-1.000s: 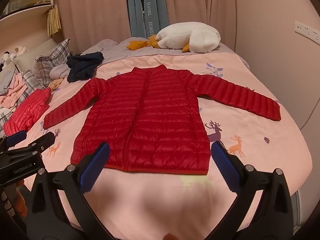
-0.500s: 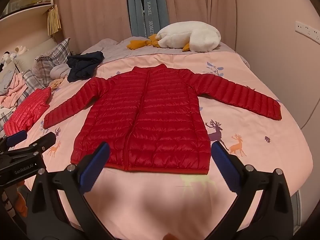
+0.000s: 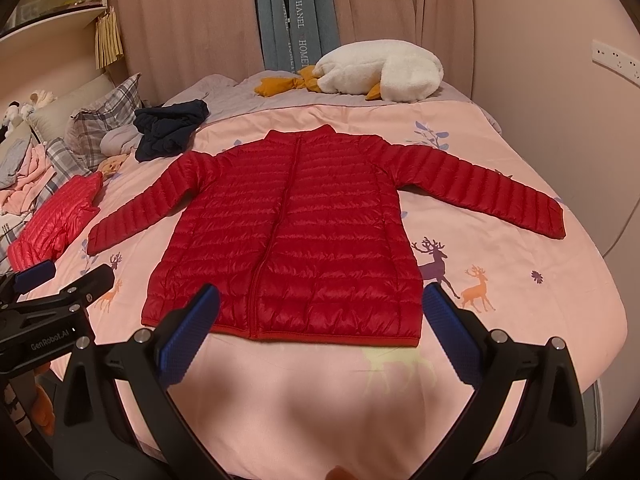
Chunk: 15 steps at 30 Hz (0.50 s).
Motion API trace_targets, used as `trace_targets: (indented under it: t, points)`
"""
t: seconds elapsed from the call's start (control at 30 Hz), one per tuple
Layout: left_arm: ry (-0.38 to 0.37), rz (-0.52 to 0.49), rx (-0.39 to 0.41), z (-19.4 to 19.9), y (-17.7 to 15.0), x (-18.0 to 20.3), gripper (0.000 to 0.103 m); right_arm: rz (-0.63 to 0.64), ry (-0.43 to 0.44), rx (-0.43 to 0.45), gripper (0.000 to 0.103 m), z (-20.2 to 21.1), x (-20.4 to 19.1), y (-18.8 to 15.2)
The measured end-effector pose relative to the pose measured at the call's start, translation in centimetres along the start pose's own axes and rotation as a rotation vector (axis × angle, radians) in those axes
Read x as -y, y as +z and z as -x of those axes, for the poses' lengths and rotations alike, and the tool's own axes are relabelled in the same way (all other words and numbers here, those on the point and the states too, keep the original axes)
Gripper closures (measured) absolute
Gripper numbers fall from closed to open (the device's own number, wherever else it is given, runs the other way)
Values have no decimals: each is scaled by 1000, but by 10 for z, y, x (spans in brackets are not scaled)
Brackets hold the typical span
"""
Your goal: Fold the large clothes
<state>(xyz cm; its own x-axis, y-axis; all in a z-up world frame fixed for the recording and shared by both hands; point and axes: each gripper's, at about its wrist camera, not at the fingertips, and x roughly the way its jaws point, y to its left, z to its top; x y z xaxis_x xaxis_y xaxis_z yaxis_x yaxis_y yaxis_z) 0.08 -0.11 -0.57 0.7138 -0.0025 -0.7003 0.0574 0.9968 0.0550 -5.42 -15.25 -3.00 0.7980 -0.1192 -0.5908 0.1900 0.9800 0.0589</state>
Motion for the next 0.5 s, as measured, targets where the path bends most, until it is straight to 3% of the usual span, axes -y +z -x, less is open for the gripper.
trace_targets:
  t: [0.5]
  points:
    - [0,-2,0,0,0,0,1,1,1,-1,2,0,-2,-1]
